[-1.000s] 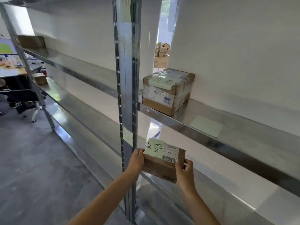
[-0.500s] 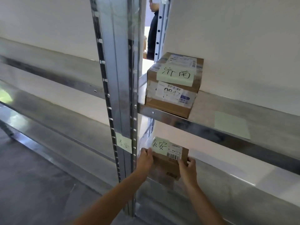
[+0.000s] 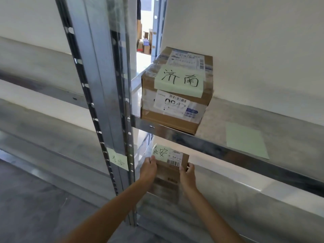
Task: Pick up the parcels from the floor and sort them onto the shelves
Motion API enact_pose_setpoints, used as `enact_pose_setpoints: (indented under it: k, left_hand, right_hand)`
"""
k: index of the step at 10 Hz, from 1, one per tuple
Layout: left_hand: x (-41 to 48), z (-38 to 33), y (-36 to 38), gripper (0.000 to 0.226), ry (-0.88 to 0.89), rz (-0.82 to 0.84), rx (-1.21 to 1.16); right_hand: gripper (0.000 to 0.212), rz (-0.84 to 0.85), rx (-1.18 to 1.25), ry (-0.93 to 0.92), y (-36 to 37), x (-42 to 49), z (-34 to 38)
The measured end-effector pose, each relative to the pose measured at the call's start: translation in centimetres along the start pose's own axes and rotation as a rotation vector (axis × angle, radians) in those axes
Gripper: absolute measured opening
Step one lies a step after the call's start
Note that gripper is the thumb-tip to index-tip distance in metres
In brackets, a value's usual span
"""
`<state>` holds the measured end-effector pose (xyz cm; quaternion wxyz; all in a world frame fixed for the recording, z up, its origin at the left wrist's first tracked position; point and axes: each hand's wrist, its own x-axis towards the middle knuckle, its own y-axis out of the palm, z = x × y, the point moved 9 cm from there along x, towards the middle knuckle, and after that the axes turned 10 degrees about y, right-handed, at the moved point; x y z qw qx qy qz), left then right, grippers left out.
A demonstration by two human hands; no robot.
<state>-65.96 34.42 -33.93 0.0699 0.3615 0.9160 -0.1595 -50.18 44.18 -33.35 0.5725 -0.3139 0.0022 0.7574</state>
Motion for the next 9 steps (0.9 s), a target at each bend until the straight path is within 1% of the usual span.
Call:
enact_pose_setpoints:
  k: [3,5,7,8,9]
  left_hand:
    - [2.7,0.1,1.2,0.048,-0.027,0.042,-0.016]
    - [3.1,0.9,1.1,0.053,-0.048,0.023,0.055]
    - [3.6,1.6,0.6,0.051,-0.050,0.040,0.156]
    - [3.7,0.5,0.2,0.052,0.014,-0.010,0.232]
    - [3.2,-1.0,0.1,0.050,0.116,-0.035,0.306]
  right_hand:
    - [0.043,0.112,-0.179,0.039,2.4,2.8,0.0]
    - [0.052,0.179,-0.281,0.023,3.3,3.4,-0.6]
    - [0.051,0.260,-0.341,0.002,3.5,3.2,-0.9]
    - [0.065,0.183,-0.369,-0.026,2.3,3.1,-0.8]
    - [0.070,0.067,-0.369,-0.027,0.8,3.2,-0.5]
